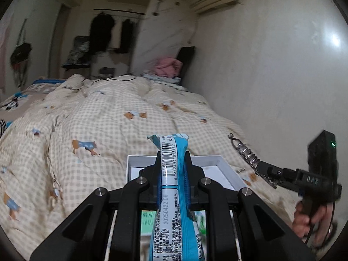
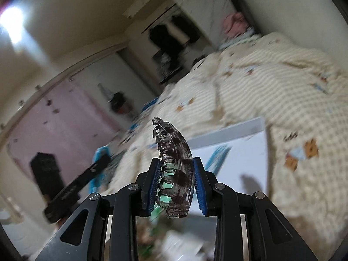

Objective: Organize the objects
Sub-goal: 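Carry the blue packet and hair clip over the white box with both grippers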

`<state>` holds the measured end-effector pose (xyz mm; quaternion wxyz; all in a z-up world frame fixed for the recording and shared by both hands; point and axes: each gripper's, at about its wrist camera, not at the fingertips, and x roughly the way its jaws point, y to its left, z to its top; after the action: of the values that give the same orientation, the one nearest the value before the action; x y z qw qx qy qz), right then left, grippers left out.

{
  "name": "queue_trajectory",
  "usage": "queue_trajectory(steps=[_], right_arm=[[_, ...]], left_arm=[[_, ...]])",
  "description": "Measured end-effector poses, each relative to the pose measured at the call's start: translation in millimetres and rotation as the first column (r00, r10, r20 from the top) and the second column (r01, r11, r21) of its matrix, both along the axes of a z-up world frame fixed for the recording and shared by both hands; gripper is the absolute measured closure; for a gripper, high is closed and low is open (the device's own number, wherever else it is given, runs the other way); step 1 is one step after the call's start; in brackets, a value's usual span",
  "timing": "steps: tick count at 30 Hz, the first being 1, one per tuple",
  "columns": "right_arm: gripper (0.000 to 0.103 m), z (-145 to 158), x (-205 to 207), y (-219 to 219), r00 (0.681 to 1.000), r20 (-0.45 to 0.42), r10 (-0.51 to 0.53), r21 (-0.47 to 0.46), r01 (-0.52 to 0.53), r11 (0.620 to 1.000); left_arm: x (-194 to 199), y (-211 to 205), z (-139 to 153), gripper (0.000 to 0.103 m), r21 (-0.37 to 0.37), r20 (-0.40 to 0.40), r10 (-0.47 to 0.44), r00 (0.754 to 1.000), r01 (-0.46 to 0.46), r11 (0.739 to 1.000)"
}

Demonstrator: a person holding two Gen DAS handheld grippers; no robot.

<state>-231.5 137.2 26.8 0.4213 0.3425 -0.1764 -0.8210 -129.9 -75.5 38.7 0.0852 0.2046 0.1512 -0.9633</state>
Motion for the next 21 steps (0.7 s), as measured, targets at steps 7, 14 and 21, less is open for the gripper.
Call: queue_trajectory(steps=[7,14,21], right_arm=[[0.074,-30,-4,-37,0.998,-0.06,-0.035,0.103,0.041,0.994],[0.074,-41,-5,-80,0.996,-0.091,-0.013,0.292,0.039,0.956],[0.074,-44,-5,-96,0.996,-0.087,0.0,0.362,0.031,0.932]], left_arm=[[-36,2,-48,0.086,0.026,0.127,0.022,0.992,-0.025,0.999],[-42,13,-61,0.086,-0.022,0.179,0.038,0.983,-0.034,0.999],[-60,19,-76,0.086,-0.052,0.282,0.018,0.959,-0.003,0.999]])
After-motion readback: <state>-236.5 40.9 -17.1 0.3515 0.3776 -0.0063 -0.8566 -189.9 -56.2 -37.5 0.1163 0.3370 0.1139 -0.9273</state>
